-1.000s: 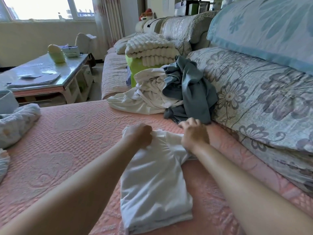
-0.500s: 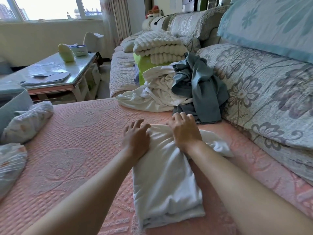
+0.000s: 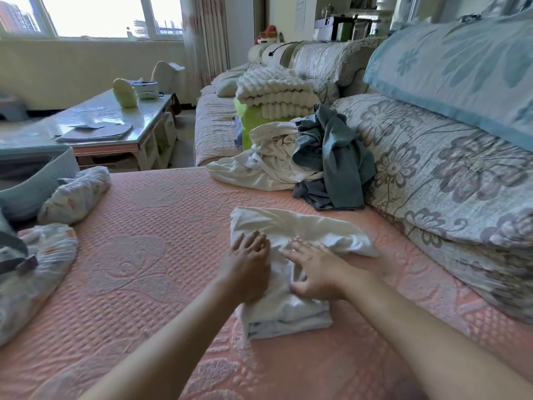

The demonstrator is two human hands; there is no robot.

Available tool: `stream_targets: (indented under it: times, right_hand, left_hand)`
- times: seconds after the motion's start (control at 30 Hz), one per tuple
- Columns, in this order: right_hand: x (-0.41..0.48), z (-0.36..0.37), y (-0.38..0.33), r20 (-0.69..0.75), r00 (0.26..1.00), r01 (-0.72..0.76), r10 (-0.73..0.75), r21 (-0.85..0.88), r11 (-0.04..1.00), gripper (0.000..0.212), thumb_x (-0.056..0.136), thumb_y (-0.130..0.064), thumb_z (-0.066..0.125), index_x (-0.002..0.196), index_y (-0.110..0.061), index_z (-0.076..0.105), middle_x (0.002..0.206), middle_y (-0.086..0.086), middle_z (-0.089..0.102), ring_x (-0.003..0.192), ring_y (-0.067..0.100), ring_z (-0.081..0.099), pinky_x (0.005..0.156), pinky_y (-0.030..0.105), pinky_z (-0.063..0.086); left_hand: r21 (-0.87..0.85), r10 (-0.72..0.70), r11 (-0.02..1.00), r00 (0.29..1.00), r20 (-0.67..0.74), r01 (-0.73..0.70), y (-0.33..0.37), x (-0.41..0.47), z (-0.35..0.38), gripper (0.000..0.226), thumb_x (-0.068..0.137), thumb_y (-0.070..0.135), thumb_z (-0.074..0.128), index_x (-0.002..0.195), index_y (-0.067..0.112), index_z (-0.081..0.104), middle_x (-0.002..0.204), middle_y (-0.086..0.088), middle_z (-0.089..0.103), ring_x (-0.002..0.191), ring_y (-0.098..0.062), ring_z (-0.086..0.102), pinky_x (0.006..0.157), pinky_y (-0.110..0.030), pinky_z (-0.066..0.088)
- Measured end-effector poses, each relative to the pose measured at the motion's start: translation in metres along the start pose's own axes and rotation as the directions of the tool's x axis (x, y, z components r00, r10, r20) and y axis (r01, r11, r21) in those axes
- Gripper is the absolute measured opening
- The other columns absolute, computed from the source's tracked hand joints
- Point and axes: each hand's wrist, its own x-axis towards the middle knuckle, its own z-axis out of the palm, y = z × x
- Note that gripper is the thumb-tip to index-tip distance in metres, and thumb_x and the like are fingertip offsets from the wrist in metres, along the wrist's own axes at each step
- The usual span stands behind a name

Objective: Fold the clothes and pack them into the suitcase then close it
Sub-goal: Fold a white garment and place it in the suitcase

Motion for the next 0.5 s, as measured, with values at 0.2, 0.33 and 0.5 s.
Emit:
stream_targets:
  times: [0.2, 0.33, 0.5]
  right_hand:
    - [-0.037, 0.015, -0.013, 0.196, 0.979, 0.055, -0.056, 0.007, 0.998, 0.098, 0.082, -0.05, 0.074, 0.159, -0.04, 0.014, 0.166, -0.002, -0.017, 0.152, 0.013, -0.015, 0.124, 0.038, -0.007]
    - [-0.054, 0.001, -0.003, 0.181, 0.983, -0.03, -0.04, 0.365, 0.93, 0.048, 0.086, -0.037, 0.073, 0.133, -0.041, 0.062, 0.161, -0.018, 0.025, 0.144, 0.005, 0.032, 0.11, 0.014, 0.028]
    - [-0.043, -0.01, 0.036, -0.251, 0.9, -0.188, 0.357, 0.515, 0.837, 0.021, 0.095, -0.035, 0.058, 0.108, -0.029, 0.073, 0.113, -0.01, 0.071, 0.101, 0.013, 0.066, 0.088, 0.033, 0.053]
  left_hand:
    - [-0.068, 0.127, 0.99, 0.989, 0.079, -0.121, 0.014, -0.049, 0.022, 0.113, 0.072, 0.094, 0.028, 0.158, 0.026, 0.002, 0.166, -0.001, -0.004, 0.152, -0.019, -0.012, 0.123, -0.047, -0.001]
    - [-0.078, 0.182, 0.983, 0.958, 0.221, -0.169, 0.009, -0.052, 0.007, 0.109, 0.06, 0.101, 0.029, 0.153, 0.052, 0.001, 0.165, -0.003, -0.009, 0.151, -0.026, -0.017, 0.121, -0.052, -0.009]
    - [-0.252, 0.062, 0.967, 0.996, 0.07, -0.042, 0.033, -0.026, -0.025, 0.05, 0.094, 0.07, 0.034, 0.117, 0.041, 0.067, 0.148, 0.01, 0.044, 0.139, -0.016, 0.035, 0.115, -0.041, 0.024]
